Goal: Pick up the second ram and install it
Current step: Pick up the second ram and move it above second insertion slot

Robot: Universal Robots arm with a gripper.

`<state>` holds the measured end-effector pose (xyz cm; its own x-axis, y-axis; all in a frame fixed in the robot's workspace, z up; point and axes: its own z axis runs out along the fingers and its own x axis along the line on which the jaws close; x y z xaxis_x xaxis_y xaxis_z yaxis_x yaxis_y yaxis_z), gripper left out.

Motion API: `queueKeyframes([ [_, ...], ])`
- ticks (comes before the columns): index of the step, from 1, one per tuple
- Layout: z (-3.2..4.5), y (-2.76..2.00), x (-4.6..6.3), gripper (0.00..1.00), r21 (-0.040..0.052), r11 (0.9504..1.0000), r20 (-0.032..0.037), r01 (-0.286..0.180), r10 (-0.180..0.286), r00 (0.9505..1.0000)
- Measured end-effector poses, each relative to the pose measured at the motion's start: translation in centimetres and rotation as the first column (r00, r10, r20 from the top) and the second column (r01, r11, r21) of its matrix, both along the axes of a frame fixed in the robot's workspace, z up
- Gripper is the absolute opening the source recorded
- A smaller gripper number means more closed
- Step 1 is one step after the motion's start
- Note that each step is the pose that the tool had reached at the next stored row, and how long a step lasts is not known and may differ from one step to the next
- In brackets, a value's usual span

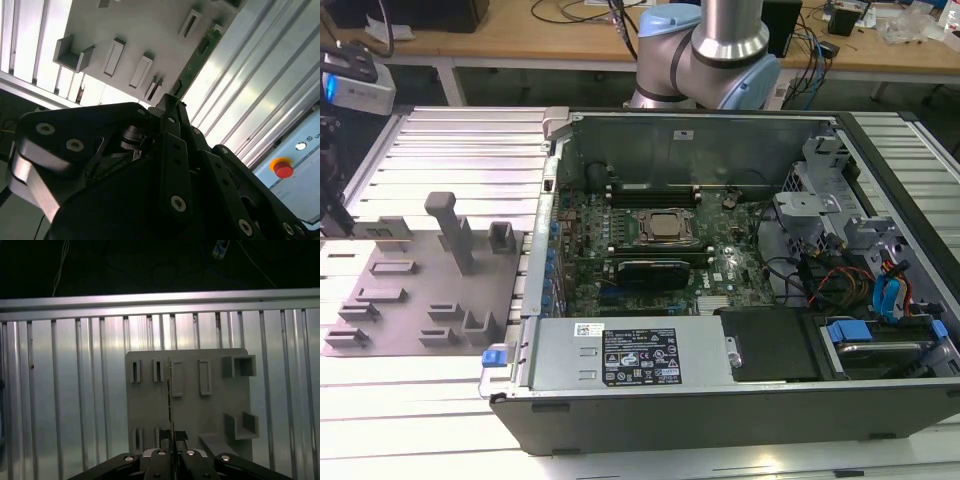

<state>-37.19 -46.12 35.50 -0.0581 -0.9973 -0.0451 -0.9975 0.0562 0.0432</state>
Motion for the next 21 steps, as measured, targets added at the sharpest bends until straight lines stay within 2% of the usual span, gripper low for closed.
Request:
queueKeyframes([
  [4,0.82,0.0,0.0,0.11,0.0001,1.0,0.0,0.0,0.0,1.0],
  [8,2.33,0.0,0.0,0.11,0.0017,1.0,0.0,0.0,0.0,1.0],
  [10,2.8,0.0,0.0,0.11,0.0022,1.0,0.0,0.0,0.0,1.0],
  [14,4.7,0.0,0.0,0.11,0.0033,1.0,-0.0001,0.0,0.0,1.0],
  [19,4.75,0.0,0.1,0.11,0.0033,1.0,-0.0002,0.0,0.0,1.0],
  [21,4.74,0.0,0.5,0.11,0.0034,1.0,-0.0001,0.0,0.0,1.0],
])
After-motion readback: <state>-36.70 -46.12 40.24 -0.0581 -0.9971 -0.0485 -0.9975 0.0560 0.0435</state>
